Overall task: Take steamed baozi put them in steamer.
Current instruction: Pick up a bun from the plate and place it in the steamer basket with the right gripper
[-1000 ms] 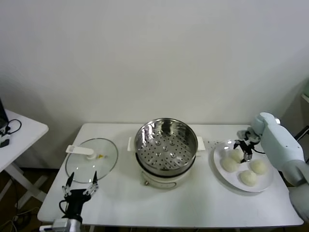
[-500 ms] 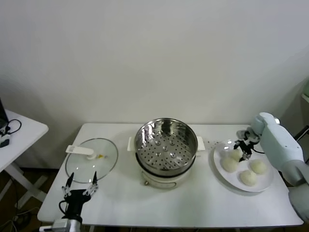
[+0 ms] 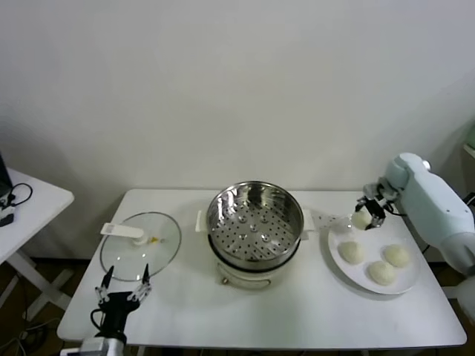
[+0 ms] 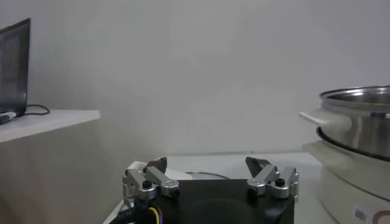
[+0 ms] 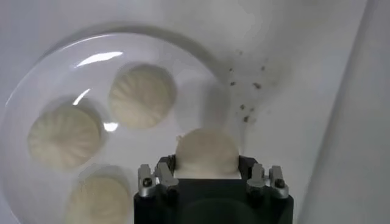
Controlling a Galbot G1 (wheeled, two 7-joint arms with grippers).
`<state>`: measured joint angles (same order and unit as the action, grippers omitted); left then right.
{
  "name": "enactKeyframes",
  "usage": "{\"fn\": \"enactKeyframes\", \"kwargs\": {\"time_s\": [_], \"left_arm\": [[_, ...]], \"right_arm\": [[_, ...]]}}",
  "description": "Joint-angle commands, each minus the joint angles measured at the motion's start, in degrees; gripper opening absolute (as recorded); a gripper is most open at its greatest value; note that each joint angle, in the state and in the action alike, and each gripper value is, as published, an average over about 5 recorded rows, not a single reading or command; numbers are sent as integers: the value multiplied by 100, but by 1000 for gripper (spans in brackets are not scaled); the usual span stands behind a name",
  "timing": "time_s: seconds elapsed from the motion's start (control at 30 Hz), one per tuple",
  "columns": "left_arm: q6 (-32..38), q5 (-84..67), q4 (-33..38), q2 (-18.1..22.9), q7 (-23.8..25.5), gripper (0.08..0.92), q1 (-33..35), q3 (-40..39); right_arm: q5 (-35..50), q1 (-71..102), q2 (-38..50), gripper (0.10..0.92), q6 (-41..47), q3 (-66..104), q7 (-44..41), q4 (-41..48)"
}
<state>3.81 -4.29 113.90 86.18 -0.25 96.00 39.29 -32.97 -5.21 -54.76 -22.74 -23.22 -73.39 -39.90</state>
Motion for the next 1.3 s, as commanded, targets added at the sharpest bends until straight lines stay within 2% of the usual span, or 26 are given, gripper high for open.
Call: {"fn": "enactKeyframes", "kwargs": {"time_s": [0.03, 0.23, 0.6, 1.0, 1.3], "left_arm": [[-5, -2, 10, -5, 4, 823, 3, 1], [-34, 12, 1, -10, 5, 823, -46, -23], [-72, 25, 44, -24, 1, 823, -49, -22], [-125, 21, 144, 1, -11, 823, -18, -12], [-137, 25, 158, 4, -17, 823, -15, 15]], "right_arm": [[385, -911, 83, 672, -440, -796, -86, -721], [944, -1606, 38, 680, -454, -1516, -113, -1830], [953, -1954, -571, 687, -537, -2155, -156, -3162], [-131, -1230, -1280, 687, -858, -2173, -123, -3200], [-264, -799, -1296, 687, -815, -2245, -144, -3263]]}}
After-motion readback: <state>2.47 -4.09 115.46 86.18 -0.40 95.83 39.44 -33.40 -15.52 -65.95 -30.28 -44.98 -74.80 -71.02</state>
